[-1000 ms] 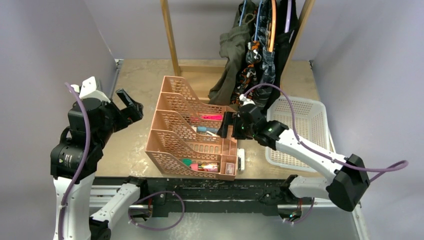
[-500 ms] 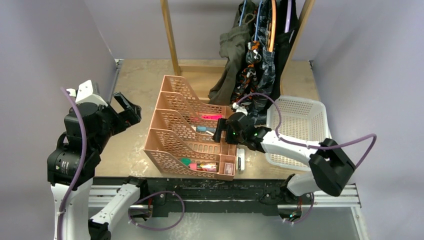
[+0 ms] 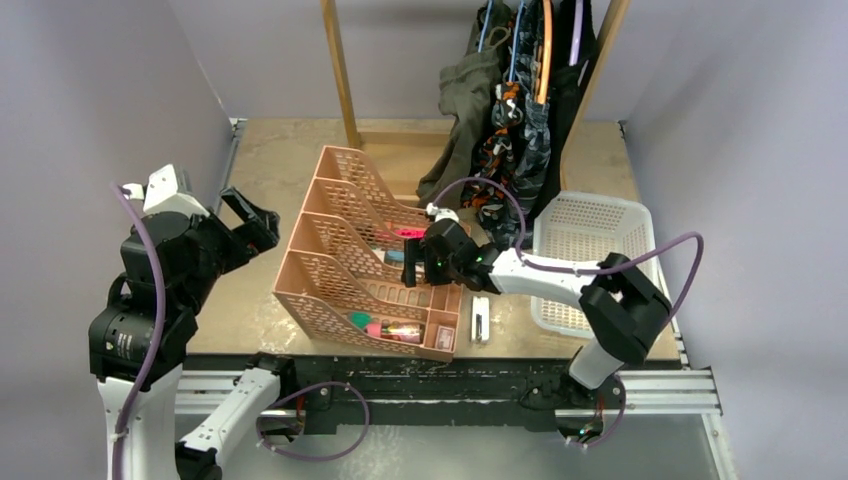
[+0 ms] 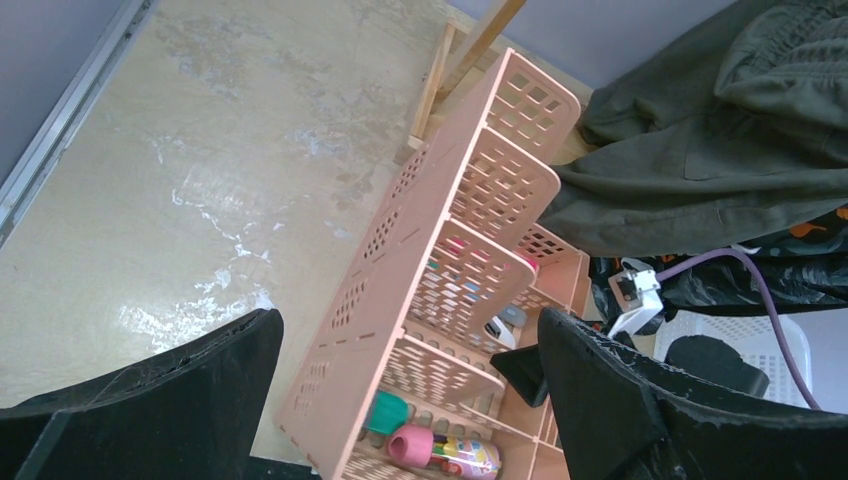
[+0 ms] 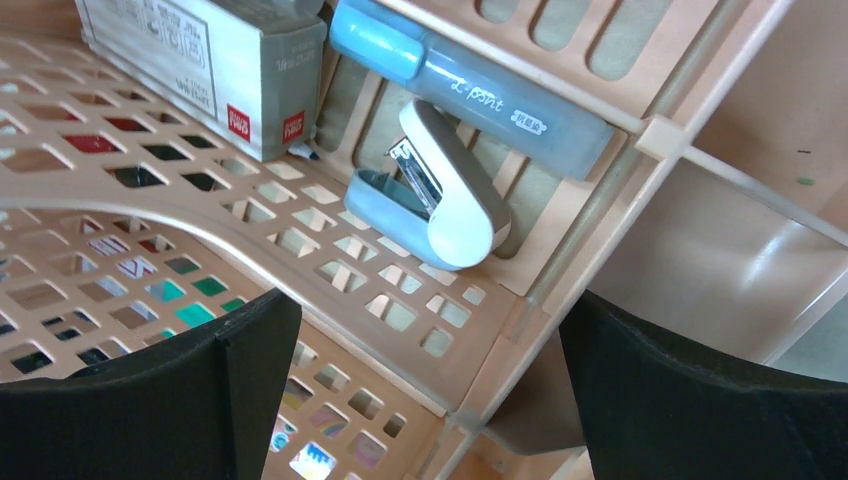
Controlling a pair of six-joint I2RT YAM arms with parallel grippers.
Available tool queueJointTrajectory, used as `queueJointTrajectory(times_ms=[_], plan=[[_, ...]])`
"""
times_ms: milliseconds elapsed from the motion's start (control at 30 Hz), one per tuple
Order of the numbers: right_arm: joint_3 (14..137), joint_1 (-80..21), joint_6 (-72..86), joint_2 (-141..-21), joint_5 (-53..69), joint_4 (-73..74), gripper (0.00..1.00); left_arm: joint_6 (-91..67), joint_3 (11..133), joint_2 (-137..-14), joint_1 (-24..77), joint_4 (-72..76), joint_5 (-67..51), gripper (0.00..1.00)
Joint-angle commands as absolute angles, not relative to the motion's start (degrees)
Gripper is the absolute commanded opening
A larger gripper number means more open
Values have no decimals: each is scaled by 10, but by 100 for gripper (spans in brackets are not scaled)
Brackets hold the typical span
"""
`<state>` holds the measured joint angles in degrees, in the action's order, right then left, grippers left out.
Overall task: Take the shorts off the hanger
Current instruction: Move the distractor to the center of the board.
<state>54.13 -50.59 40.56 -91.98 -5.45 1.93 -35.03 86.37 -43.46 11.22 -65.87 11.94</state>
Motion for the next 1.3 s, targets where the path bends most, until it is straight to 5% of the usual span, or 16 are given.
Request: queueJointTrajectory(times_ms=[0, 367, 533, 733, 967, 1267], plan=[[592, -546, 386, -933, -27, -29, 97, -360, 880, -428, 108, -648, 118, 99], [780, -604, 402, -1044, -10, 23, 99, -371, 887, -450, 108, -663, 76, 99], [804, -604, 399, -986, -62, 61, 99, -363, 905, -473, 108, -667, -4, 99], [723, -604, 399, -854, -161, 143, 100, -363, 863, -492, 108, -659, -111, 98], [498, -608, 446, -724, 58, 22, 99, -315, 807, -501, 108, -738, -97, 99], [501, -649, 461, -803, 91, -35, 99, -336, 758, -508, 108, -763, 20, 99]])
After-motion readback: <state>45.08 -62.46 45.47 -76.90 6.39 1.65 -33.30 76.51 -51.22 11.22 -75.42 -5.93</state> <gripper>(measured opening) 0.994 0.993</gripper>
